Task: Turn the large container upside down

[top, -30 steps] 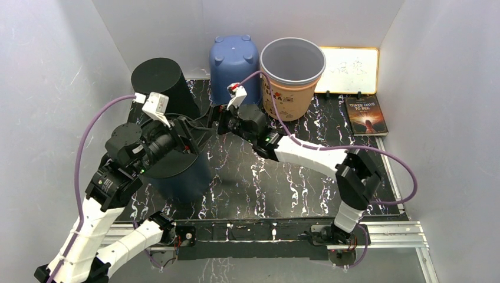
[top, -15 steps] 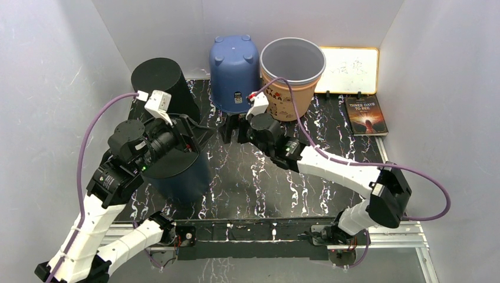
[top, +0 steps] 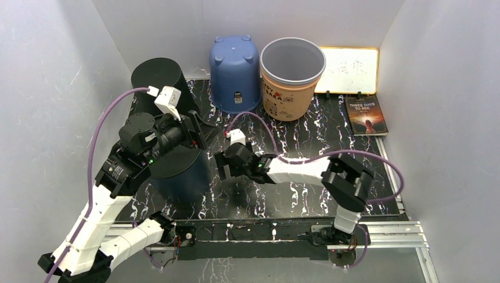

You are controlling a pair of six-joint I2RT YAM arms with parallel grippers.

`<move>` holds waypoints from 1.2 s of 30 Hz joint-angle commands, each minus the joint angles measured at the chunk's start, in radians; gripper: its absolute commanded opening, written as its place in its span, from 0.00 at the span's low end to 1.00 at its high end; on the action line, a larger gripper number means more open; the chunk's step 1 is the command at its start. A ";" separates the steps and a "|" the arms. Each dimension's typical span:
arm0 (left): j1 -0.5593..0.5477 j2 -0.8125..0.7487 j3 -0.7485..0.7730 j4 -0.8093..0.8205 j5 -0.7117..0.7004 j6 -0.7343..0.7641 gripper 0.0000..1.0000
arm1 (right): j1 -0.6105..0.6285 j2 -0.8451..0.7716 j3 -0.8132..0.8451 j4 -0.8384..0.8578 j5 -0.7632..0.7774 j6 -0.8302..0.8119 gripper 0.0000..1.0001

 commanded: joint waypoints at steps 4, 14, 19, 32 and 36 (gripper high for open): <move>0.003 -0.032 0.036 -0.005 0.016 0.018 0.79 | 0.018 0.188 0.218 0.175 -0.166 0.066 0.97; 0.004 -0.059 -0.007 0.007 0.023 0.018 0.79 | 0.029 0.445 0.491 0.317 -0.347 0.106 0.96; 0.004 -0.067 -0.026 0.011 0.023 0.015 0.79 | 0.034 0.575 0.639 0.391 -0.477 0.115 0.94; 0.004 -0.080 -0.008 -0.023 -0.008 0.004 0.79 | 0.025 0.262 0.349 0.334 -0.081 -0.069 0.98; 0.004 -0.068 -0.009 -0.040 -0.005 -0.007 0.79 | -0.034 0.106 0.274 0.213 0.075 -0.136 0.98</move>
